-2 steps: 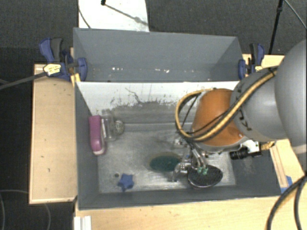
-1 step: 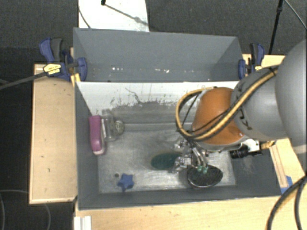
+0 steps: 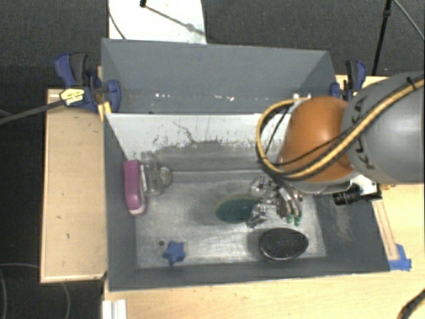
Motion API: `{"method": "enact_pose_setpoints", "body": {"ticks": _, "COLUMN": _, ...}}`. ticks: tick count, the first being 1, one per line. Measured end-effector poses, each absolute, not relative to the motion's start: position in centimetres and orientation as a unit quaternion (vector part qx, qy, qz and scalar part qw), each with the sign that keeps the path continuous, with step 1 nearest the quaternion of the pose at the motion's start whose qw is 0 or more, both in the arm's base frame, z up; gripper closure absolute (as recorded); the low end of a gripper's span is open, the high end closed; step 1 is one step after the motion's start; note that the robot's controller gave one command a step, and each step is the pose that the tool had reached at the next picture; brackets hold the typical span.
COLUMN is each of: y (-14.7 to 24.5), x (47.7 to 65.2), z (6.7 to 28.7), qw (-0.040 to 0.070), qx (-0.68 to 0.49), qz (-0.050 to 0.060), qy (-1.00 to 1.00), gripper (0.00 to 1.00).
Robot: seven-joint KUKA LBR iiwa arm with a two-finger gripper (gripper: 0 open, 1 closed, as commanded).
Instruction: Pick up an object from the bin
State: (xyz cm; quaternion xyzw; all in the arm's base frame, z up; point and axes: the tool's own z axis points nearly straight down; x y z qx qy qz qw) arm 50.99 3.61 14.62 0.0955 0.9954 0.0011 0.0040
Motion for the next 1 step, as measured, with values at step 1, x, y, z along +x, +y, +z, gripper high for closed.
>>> {"method": "enact_pose_setpoints", "body": {"ticks": 1, "y": 3.63, "x": 51.1, "z": 16.5, "qw": 0.002, "qx": 0.095, "qz": 0.001, "qy": 0.995, "gripper": 1.0}}
